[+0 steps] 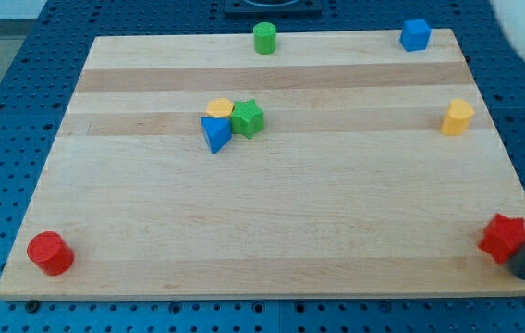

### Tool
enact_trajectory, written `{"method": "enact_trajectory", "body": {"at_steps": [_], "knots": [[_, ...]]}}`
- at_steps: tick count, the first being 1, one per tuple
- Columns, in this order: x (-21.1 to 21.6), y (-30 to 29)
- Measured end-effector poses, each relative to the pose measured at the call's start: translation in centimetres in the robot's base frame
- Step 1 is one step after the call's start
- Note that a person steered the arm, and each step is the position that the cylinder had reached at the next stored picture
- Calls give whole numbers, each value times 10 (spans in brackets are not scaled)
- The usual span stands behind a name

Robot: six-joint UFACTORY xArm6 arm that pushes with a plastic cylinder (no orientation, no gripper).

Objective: Push the red star towards the top left

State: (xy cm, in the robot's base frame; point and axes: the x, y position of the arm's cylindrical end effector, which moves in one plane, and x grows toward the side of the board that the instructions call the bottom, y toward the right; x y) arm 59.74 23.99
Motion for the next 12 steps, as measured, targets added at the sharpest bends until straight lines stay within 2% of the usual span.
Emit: {"method": "enact_trajectory", "body": {"at_steps": [1,2,3,4,7,8,9,11,12], "knots": [[-24,-27],[-28,-24],[8,-22],[20,19],[-48,3],[-51,-44],[-55,-65],[-55,1],[-86,-23]]}}
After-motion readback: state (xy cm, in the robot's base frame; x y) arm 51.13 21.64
